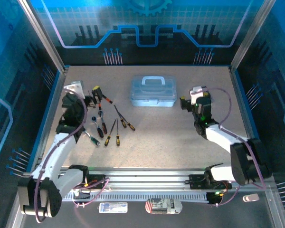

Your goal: Pack the tool kit

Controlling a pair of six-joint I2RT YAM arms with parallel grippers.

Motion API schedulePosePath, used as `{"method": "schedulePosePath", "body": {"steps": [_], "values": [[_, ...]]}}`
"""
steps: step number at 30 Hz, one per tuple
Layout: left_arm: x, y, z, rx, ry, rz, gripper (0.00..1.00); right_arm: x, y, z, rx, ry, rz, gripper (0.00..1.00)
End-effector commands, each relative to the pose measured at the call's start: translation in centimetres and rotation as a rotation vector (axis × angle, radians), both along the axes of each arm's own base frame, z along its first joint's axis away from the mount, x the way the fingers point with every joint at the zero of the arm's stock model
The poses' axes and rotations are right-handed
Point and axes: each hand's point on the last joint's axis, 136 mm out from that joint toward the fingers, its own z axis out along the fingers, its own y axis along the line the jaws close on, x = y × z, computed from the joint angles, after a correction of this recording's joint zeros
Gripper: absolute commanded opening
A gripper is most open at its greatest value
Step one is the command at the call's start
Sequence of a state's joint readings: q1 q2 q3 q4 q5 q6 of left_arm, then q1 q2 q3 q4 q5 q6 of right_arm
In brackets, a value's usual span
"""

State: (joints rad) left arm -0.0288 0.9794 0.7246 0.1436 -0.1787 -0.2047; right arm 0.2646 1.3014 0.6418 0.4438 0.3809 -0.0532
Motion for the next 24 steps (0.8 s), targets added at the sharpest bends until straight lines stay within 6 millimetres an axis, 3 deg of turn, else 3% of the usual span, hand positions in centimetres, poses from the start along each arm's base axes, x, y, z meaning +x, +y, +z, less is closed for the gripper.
{"method": "schedulePosePath", "body": {"steps": [1, 2, 6, 9, 13, 17, 18, 22, 24], "values": [[-2.3, 1.4, 0.2, -0.332, 0.114, 0.165, 0.99, -2.1, 1.2, 1.9, -0.013, 0.159, 0.02, 1.0], [-2.5, 0.6, 0.5, -0.305, 0.121, 0.087, 0.99, -2.6, 2.1, 2.3, 0.065, 0.19, 0.067, 1.0], [-3.0, 1.1, -0.6, -0.494, 0.026, 0.107, 0.99, -4.2, 5.6, 2.5, 0.484, 0.18, 0.382, 1.0], [-2.2, 0.1, -0.8, -0.48, 0.077, 0.047, 0.99, -4.1, 3.0, 1.1, 0.643, 0.179, 0.243, 1.0], [-0.4, -1.5, -1.0, -0.438, 0.205, -0.046, 0.99, -4.1, 0.4, -0.2, 0.559, 0.19, 0.088, 1.0], [2.3, -4.2, -1.9, -0.418, 0.325, -0.133, 0.99, -4.2, -1.5, 0.1, 0.608, 0.17, -0.057, 1.0], [3.1, -5.4, -2.0, -0.404, 0.352, -0.169, 0.99, -4.2, -1.2, 0.2, 0.645, 0.172, -0.033, 1.0], [5.5, -10.2, -3.1, -0.326, 0.442, -0.291, 0.99, -4.5, 1.8, 0.3, 0.691, 0.237, 0.168, 0.75], [6.6, -12.5, -4.5, -0.291, 0.505, -0.351, 0.99, -4.4, 2.2, -0.6, 0.677, 0.302, 0.164, 0.64]]}}
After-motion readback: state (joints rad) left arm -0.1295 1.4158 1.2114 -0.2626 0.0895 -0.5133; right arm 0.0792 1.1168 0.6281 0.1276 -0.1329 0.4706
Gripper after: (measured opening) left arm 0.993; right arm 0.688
